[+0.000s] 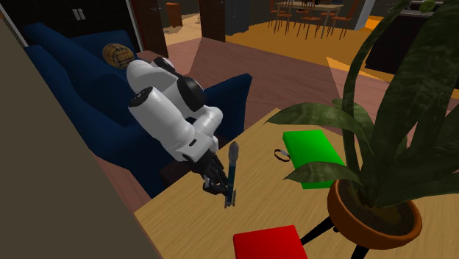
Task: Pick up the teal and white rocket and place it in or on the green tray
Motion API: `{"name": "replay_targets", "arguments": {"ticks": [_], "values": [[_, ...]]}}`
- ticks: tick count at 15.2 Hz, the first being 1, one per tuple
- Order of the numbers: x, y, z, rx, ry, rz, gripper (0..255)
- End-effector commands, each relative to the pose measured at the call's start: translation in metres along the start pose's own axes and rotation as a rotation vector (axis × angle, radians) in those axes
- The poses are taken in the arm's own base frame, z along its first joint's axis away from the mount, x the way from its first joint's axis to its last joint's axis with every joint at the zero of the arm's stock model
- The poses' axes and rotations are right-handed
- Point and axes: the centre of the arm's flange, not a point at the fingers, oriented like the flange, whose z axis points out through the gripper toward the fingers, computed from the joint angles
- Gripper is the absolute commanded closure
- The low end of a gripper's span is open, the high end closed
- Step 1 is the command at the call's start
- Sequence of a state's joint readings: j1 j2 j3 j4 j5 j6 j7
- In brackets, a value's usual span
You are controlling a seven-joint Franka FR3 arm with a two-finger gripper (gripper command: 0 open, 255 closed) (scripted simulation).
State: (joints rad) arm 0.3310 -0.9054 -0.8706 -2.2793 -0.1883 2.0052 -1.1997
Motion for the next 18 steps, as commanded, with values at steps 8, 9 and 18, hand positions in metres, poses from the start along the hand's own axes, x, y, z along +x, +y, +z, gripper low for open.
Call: {"name": "replay_targets", "arguments": {"ticks": [8, 9, 18], "values": [[0.027, 0.008, -0.039, 0.0, 0.0, 0.0, 255], [0.03, 0.009, -0.043, 0.0, 0.0, 0.0, 255], [0.075, -0.006, -0.051, 0.0, 0.0, 0.0, 255]]}}
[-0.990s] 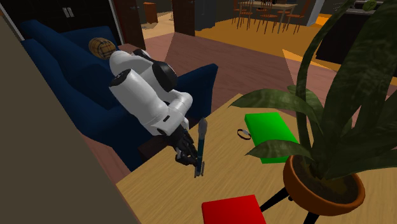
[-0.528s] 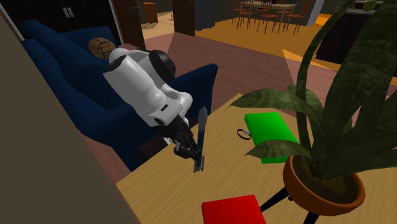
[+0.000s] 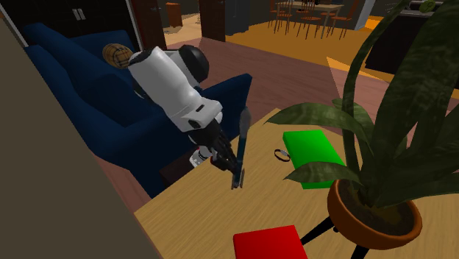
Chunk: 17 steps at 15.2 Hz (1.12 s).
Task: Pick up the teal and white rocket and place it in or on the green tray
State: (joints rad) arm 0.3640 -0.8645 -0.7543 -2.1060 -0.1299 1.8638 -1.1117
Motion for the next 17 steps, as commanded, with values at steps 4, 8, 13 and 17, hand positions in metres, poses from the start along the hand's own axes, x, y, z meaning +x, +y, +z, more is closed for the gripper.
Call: {"name": "replay_targets", "arguments": {"ticks": [4, 8, 13, 17], "values": [[0.046, -0.034, 0.032, 0.0, 0.0, 0.001, 255], [0.083, -0.062, 0.056, 0.0, 0.0, 0.001, 255], [0.13, -0.097, 0.087, 0.0, 0.0, 0.001, 255], [0.167, -0.125, 0.112, 0.0, 0.0, 0.001, 255]]}}
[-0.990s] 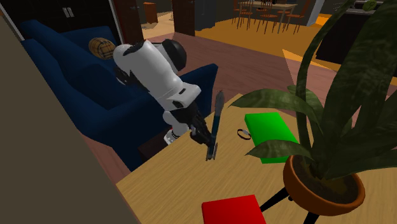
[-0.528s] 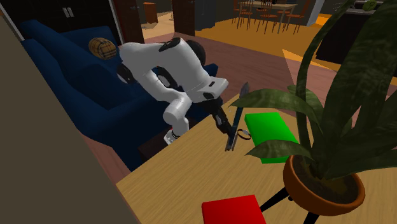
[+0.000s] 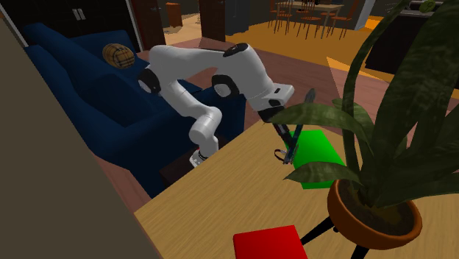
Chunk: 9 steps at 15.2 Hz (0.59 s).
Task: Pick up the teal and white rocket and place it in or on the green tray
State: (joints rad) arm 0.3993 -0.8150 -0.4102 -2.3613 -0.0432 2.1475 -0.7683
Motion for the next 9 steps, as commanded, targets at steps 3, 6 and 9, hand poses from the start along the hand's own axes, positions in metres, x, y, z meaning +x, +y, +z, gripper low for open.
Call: {"name": "replay_targets", "arguments": {"ticks": [3, 6, 9], "values": [[0.037, -0.027, 0.024, -0.001, 0.001, 0.001, 255], [0.065, -0.048, 0.043, -0.001, 0.001, 0.001, 255], [0.093, -0.069, 0.061, -0.001, 0.001, 0.001, 255]]}}
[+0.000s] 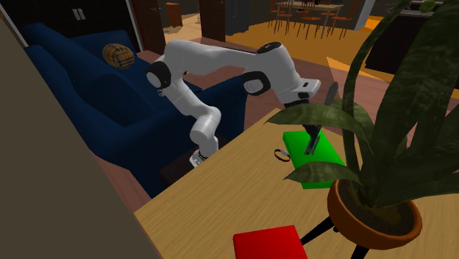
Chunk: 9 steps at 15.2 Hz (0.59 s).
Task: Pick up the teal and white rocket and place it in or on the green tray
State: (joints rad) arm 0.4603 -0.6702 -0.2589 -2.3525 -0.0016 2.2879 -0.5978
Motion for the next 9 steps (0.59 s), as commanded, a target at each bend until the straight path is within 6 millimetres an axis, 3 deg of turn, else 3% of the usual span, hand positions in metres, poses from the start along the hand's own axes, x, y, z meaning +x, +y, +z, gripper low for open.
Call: {"name": "replay_targets", "arguments": {"ticks": [1, 5, 9], "values": [[0.02, -0.017, 0.013, 0.001, 0.001, 0.001, 255], [0.053, -0.041, 0.034, 0.001, 0.001, 0.001, 255], [0.041, -0.045, 0.051, 0.001, 0.001, 0.001, 255]]}}
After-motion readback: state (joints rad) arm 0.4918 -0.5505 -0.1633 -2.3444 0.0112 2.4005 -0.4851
